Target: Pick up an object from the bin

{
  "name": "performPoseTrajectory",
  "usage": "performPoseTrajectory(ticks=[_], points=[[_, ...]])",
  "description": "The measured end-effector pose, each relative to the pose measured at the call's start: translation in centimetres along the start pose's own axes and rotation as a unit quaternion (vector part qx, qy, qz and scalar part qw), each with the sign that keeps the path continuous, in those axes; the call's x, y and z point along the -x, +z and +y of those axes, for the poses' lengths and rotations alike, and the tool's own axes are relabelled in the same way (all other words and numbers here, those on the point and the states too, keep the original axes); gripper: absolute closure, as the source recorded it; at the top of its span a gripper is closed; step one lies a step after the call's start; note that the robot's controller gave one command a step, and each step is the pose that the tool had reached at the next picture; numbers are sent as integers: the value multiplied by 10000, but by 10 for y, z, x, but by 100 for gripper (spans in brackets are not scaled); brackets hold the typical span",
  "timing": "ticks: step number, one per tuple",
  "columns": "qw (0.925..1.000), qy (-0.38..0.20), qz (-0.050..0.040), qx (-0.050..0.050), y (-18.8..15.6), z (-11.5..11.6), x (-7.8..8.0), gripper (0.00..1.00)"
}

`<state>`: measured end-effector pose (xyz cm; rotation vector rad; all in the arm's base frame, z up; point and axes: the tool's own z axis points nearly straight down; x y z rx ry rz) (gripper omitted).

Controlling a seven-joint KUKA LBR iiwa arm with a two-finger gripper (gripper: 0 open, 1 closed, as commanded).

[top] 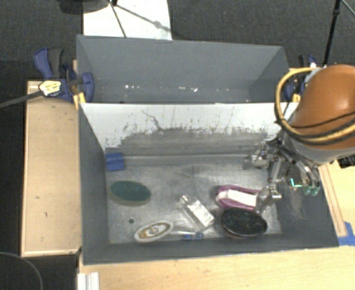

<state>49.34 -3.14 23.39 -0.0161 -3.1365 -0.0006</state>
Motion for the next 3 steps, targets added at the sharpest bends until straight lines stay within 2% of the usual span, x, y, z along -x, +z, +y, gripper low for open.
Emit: performPoseTrajectory(ticks=[1,2,3], points=[[9994,-336,-73,-20,136,-36,19,0],[9941,1085,-45,-9,130,-50,31,0],[9849,1731,-57,6,109,-29,29,0]])
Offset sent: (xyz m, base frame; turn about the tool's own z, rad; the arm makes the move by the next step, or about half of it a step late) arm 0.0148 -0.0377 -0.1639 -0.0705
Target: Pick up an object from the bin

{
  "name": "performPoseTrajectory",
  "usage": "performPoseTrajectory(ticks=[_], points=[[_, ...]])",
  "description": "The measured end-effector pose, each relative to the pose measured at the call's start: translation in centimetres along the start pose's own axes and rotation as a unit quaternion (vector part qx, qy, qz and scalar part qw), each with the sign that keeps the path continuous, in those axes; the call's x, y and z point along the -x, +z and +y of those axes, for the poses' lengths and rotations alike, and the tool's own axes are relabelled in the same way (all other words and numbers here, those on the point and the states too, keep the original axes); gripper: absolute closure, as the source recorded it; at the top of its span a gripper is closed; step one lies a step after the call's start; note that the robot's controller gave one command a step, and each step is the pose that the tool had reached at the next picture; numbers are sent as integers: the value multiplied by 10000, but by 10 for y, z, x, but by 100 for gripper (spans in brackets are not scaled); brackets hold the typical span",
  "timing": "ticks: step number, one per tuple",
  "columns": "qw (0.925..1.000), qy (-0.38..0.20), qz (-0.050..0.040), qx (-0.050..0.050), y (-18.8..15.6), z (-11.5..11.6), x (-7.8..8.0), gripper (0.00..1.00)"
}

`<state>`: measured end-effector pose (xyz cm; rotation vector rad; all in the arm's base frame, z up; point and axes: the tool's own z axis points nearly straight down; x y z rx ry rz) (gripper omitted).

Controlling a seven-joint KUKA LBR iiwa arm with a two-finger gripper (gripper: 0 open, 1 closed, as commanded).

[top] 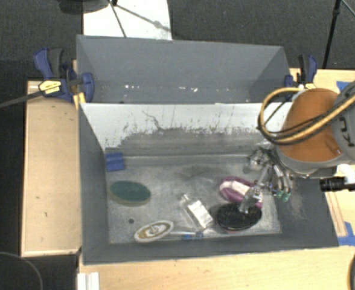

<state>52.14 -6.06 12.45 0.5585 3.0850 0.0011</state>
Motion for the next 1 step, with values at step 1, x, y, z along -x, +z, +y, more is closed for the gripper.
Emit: performPoseTrajectory(ticks=[1], points=[[9990,444,1,-7,33,-6,-2,0]])
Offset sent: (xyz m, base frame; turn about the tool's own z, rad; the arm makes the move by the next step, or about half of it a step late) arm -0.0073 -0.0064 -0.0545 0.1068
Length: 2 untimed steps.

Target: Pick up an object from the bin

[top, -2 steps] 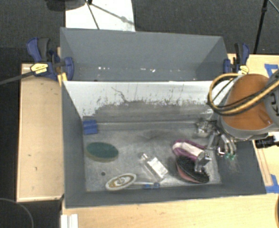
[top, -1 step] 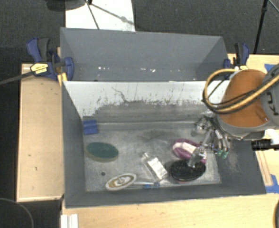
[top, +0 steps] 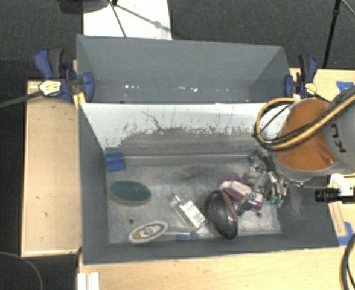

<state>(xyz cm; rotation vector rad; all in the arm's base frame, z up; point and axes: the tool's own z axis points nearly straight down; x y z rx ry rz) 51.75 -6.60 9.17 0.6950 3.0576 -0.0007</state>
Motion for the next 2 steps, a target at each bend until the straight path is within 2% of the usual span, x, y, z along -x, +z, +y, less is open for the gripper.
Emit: performPoseTrajectory(ticks=[1,2], points=[[9904,1382,-14,8,19,18,3,0],[9905,1371,-40,16,17,18,5,100]])
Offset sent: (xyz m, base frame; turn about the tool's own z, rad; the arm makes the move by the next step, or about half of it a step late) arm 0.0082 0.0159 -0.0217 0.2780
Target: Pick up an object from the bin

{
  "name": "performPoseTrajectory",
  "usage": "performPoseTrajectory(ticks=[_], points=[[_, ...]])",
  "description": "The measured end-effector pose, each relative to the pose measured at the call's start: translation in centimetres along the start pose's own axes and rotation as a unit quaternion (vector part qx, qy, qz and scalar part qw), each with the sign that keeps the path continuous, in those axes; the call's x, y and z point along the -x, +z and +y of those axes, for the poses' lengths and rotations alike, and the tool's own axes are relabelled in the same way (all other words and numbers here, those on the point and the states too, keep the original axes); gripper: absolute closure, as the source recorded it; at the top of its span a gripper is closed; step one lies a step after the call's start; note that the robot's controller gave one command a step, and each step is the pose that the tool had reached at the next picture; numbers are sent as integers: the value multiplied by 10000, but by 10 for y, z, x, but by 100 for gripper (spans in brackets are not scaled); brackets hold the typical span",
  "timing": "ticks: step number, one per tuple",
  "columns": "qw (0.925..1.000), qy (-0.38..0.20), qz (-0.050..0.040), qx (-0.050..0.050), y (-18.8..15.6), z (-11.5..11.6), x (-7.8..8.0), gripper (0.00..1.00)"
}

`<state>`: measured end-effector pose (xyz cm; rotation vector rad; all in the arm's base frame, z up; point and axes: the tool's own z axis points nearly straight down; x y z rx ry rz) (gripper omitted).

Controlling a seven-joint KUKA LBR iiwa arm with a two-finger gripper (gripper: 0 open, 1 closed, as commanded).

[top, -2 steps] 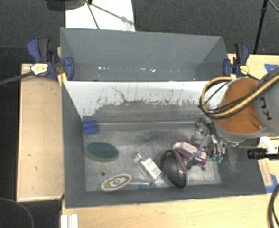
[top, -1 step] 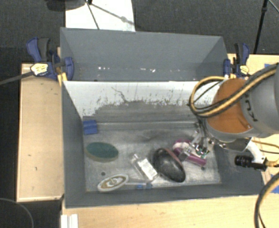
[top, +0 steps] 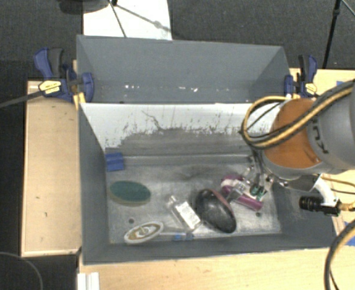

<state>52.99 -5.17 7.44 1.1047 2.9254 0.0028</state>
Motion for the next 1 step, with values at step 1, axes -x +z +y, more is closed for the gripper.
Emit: performPoseTrajectory(ticks=[1], points=[[10000,-29,33,-10,-113,2,3,100]])
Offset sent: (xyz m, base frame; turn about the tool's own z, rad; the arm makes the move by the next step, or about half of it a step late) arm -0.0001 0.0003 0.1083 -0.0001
